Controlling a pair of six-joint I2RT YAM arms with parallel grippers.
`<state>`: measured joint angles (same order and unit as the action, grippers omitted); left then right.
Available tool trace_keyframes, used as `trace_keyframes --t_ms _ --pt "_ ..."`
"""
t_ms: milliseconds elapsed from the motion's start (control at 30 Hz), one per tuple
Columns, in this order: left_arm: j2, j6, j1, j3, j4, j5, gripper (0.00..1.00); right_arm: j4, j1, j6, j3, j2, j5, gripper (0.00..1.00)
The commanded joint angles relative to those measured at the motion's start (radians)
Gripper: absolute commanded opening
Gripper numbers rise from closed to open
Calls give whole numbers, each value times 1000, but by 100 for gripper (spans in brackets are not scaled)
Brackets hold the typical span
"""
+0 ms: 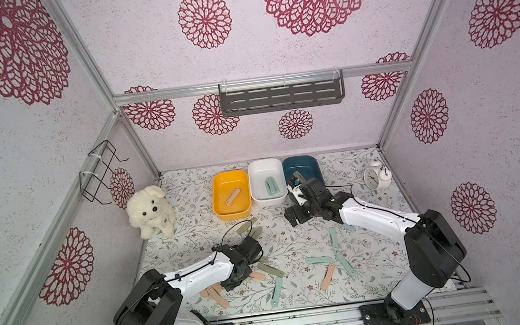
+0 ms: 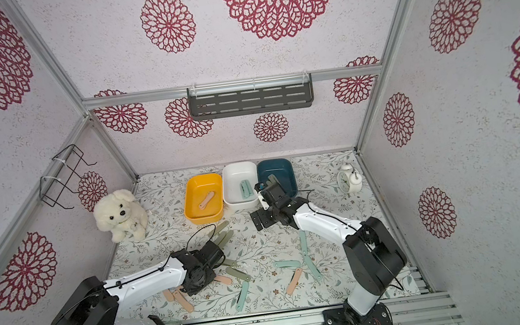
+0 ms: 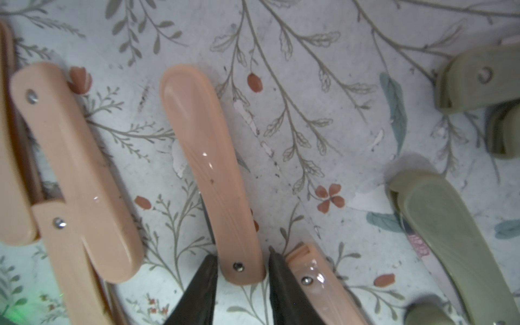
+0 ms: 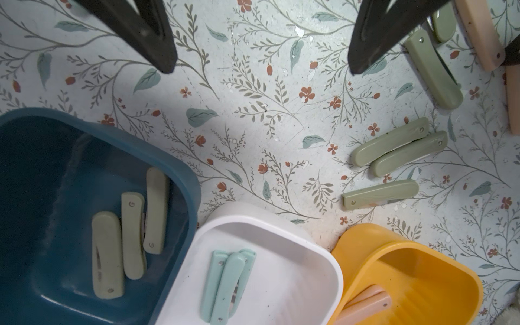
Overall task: Place the fruit knives into the storage box by color
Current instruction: Pick up the fruit knife from the center of the board.
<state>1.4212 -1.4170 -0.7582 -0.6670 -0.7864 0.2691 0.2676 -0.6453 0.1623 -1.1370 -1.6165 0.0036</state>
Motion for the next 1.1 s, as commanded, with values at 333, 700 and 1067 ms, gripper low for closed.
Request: trace_keyframes --t_ms 333,700,1067 --pt "22 137 149 19 24 18 55 4 -5 23 -41 4 -4 99" --pt "66 186 179 -8 32 2 28 12 -5 29 -44 10 -4 99" --pt "-13 364 210 -253 -155 86 17 -3 -5 33 -54 -3 -17 99"
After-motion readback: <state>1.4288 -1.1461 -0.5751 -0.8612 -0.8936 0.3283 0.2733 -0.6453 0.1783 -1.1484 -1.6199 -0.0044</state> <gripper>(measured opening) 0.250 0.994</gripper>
